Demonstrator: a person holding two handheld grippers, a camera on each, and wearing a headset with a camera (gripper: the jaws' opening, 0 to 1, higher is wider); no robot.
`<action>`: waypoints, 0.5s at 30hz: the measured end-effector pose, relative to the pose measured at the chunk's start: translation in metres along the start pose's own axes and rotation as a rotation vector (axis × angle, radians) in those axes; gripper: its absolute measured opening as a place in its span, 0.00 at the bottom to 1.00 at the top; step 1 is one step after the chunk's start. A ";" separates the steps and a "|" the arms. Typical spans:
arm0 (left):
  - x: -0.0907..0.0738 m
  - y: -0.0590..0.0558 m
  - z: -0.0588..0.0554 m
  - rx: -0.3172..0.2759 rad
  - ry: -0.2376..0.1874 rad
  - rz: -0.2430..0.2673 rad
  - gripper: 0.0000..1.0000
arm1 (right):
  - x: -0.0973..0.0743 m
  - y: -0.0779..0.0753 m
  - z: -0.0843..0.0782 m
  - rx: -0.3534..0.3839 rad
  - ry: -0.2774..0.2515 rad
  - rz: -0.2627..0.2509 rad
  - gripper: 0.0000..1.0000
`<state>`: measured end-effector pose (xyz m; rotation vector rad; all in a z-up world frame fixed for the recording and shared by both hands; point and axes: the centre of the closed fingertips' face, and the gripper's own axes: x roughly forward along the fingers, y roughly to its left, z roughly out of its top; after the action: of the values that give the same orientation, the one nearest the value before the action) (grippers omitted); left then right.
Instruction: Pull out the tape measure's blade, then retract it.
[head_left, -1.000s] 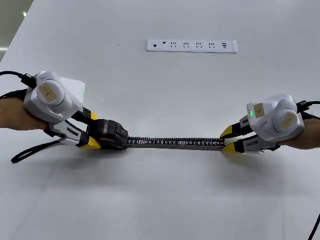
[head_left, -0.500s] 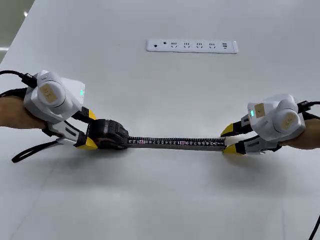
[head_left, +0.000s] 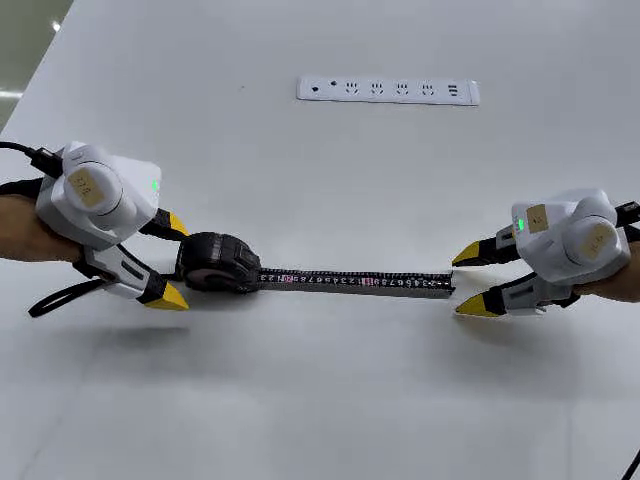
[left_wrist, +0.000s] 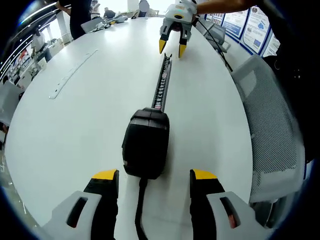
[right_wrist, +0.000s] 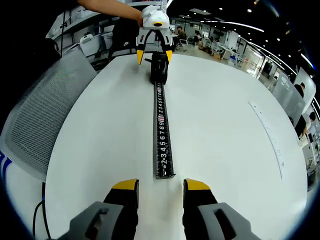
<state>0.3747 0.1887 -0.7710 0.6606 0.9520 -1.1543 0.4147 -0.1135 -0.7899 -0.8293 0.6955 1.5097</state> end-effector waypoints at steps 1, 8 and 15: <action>-0.001 -0.001 -0.001 -0.007 -0.004 0.002 0.55 | -0.001 0.001 0.000 0.005 -0.003 -0.002 0.34; -0.006 -0.010 -0.004 -0.084 -0.049 0.032 0.66 | -0.009 0.003 0.000 0.052 -0.020 -0.038 0.43; -0.011 -0.017 0.000 -0.138 -0.105 0.054 0.72 | -0.015 0.010 0.003 0.096 -0.045 -0.067 0.50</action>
<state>0.3571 0.1881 -0.7609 0.5063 0.9102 -1.0554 0.4043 -0.1205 -0.7763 -0.7368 0.6947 1.4195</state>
